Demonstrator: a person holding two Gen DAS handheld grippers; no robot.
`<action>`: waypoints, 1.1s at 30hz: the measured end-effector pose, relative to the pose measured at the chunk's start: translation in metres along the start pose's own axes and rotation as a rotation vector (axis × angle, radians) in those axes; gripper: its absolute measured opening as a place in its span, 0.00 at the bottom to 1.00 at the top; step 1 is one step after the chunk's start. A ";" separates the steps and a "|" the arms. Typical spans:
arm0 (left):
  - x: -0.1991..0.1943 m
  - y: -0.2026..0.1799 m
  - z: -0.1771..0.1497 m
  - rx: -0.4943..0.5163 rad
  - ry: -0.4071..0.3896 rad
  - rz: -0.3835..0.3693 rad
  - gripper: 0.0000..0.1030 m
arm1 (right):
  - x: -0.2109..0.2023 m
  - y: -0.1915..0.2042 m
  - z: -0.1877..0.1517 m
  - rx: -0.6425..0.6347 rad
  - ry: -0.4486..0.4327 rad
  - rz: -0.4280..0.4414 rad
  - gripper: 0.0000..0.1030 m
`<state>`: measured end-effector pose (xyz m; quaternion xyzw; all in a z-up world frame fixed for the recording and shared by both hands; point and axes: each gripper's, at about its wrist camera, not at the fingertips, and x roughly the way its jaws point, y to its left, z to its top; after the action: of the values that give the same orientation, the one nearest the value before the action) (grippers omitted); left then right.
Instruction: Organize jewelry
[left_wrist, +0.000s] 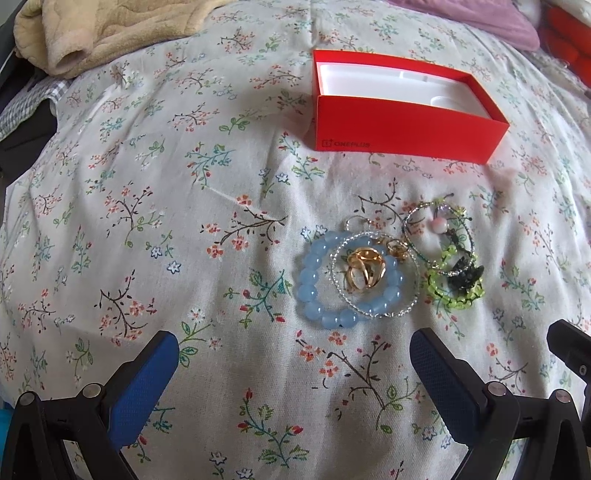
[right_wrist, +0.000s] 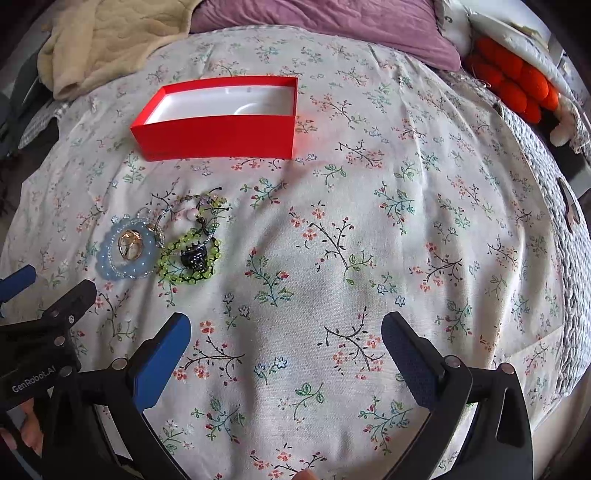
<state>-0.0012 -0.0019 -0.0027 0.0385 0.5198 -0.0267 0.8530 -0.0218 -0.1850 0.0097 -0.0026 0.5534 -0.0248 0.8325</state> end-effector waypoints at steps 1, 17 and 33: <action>0.000 0.000 0.000 0.000 0.000 0.000 1.00 | 0.000 0.000 0.000 -0.001 0.000 0.000 1.00; 0.000 0.000 -0.001 0.001 -0.001 0.001 1.00 | 0.001 -0.001 -0.001 -0.002 0.000 -0.002 1.00; 0.000 0.000 -0.001 0.005 0.003 0.001 1.00 | 0.002 -0.002 -0.002 -0.003 0.002 -0.003 1.00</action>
<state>-0.0017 -0.0015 -0.0033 0.0411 0.5208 -0.0274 0.8522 -0.0228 -0.1875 0.0069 -0.0045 0.5545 -0.0252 0.8318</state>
